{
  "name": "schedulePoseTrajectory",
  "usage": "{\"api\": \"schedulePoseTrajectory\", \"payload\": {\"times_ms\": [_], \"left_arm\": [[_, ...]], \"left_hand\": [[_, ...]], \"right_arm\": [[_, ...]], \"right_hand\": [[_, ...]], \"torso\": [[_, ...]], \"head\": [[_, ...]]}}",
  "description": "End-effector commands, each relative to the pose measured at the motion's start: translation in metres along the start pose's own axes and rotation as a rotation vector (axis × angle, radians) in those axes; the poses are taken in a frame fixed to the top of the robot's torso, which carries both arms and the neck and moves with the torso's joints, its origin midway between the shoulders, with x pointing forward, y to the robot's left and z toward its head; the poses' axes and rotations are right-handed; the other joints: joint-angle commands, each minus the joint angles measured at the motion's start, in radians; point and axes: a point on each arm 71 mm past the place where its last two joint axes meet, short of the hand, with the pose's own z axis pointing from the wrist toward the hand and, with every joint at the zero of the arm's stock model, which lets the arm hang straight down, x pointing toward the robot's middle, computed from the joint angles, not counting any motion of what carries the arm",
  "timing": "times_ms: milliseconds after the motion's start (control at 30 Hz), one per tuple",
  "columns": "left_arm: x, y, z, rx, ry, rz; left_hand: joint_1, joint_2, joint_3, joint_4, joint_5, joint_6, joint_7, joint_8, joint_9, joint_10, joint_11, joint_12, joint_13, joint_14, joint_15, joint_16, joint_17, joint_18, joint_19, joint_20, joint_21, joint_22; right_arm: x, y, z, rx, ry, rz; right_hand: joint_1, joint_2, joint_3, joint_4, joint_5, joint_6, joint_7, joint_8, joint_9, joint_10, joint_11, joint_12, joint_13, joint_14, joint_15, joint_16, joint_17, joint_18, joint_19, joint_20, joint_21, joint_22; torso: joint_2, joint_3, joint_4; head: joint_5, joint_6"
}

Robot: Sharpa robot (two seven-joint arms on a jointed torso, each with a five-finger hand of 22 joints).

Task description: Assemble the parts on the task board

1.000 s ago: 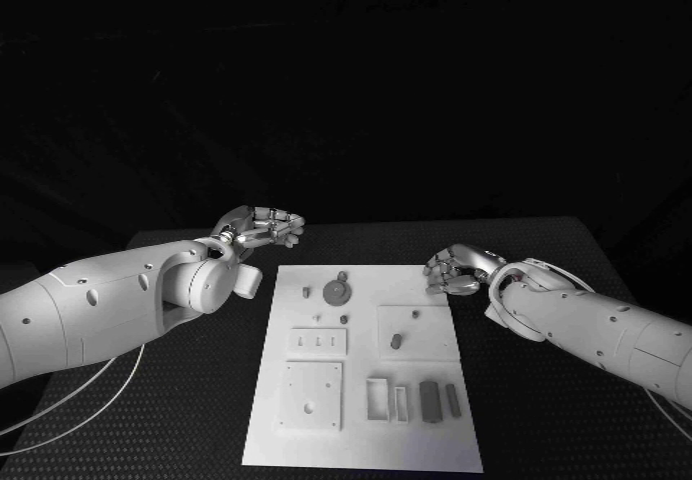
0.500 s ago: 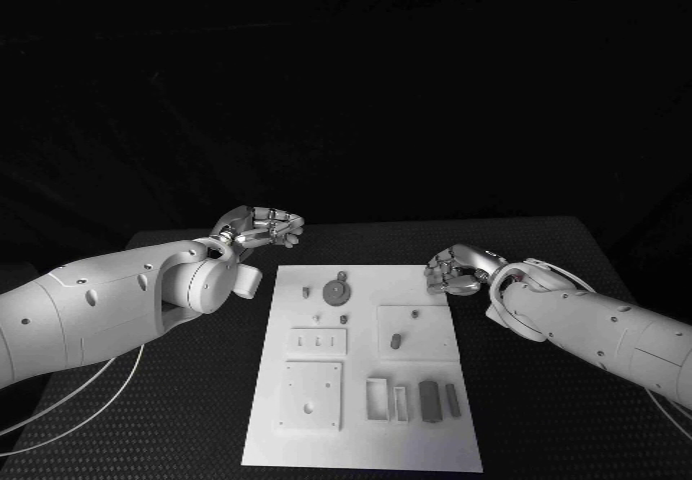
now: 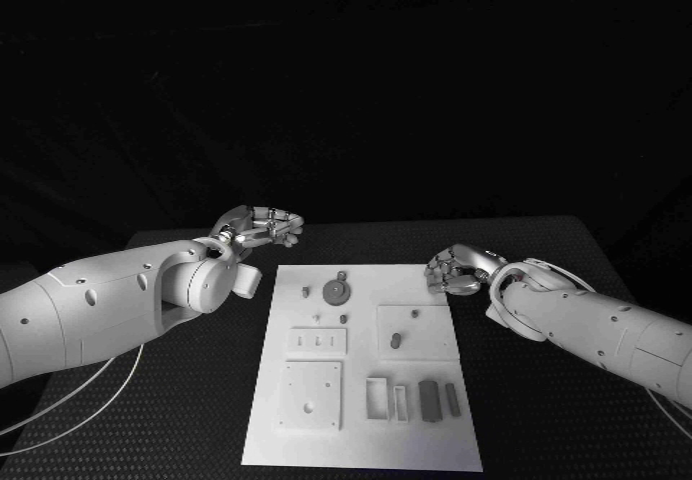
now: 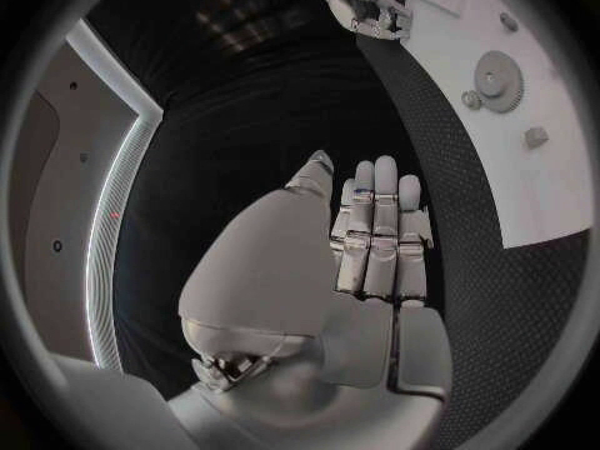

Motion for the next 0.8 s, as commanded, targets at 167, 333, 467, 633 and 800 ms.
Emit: {"api": "schedulePoseTrajectory", "payload": {"times_ms": [167,333,467,633,800], "left_arm": [[0.002,-0.0013,0.0002,0.009,0.016,-0.001],[0.0024,-0.0013,0.0004,0.01,0.017,-0.001],[0.0021,-0.0013,0.0003,0.01,0.016,-0.001],[0.0019,-0.0013,0.0003,0.01,0.017,-0.001],[0.0021,-0.0012,0.0003,0.009,0.019,-0.001]], "left_hand": [[0.009,0.0,0.005,-0.001,-0.003,0.0,0.005,-0.004,0.002,0.001,0.005,-0.004,0.0,0.004,0.002,-0.004,0.001,0.003,-0.003,-0.001,0.005,-0.002],[0.009,0.0,0.005,-0.001,-0.003,0.0,0.005,-0.004,0.002,0.001,0.005,-0.005,0.0,0.004,0.002,-0.004,0.001,0.003,-0.003,-0.001,0.005,-0.002],[0.009,0.0,0.005,-0.001,-0.003,0.0,0.005,-0.004,0.002,0.001,0.005,-0.005,0.0,0.004,0.002,-0.004,0.001,0.003,-0.003,-0.001,0.005,-0.002],[0.01,0.0,0.005,-0.001,-0.003,0.0,0.005,-0.004,0.002,0.001,0.005,-0.005,0.0,0.004,0.002,-0.004,0.002,0.003,-0.003,-0.001,0.005,-0.002],[0.01,0.001,0.005,-0.001,-0.003,0.001,0.005,-0.004,0.002,0.002,0.005,-0.005,0.001,0.005,0.002,-0.004,0.002,0.003,-0.003,-0.001,0.005,-0.002]], "right_arm": [[0.002,0.0011,-0.0001,-0.008,0.019,0.002],[0.0015,0.0011,0.0001,-0.01,0.012,0.0],[0.0005,0.0004,0.0,-0.009,0.0,-0.007],[0.0001,0.0007,0.0,-0.01,-0.006,-0.018],[-0.0002,0.0017,0.0003,-0.011,-0.016,-0.02]], "right_hand": [[0.003,0.004,0.015,0.001,-0.012,0.02,-0.001,0.009,0.002,0.003,-0.008,0.005,-0.003,0.0,-0.009,0.004,0.0,0.019,0.001,-0.002,-0.001,0.008],[0.002,0.006,0.017,0.001,-0.014,0.024,-0.002,0.01,0.003,0.003,-0.009,0.005,-0.003,0.0,-0.01,0.004,-0.001,0.019,0.001,-0.002,-0.001,0.008],[-0.018,0.048,0.099,0.021,-0.074,0.094,-0.026,0.044,0.018,0.013,-0.03,0.006,-0.008,0.007,-0.03,0.007,-0.001,0.019,0.01,-0.002,0.001,0.007],[-0.029,0.063,0.145,0.023,-0.075,0.114,-0.034,0.057,0.028,0.018,-0.039,0.007,-0.009,0.01,-0.038,0.009,-0.001,0.019,0.014,-0.008,0.006,0.008],[-0.041,0.067,0.157,0.013,-0.075,0.123,-0.04,0.066,0.036,0.03,-0.044,0.011,-0.01,0.018,-0.043,0.014,0.0,0.019,0.022,-0.013,0.013,0.009]], "torso": [[0.0,-0.0003,0.0003],[0.0,-0.0006,0.0005],[0.0,-0.0009,0.0011],[0.0,-0.0008,0.001],[0.0,-0.0006,0.0001]], "head": [[0.0,-0.001],[-0.001,-0.001],[0.0,-0.002],[-0.001,-0.003],[0.001,-0.003]]}}
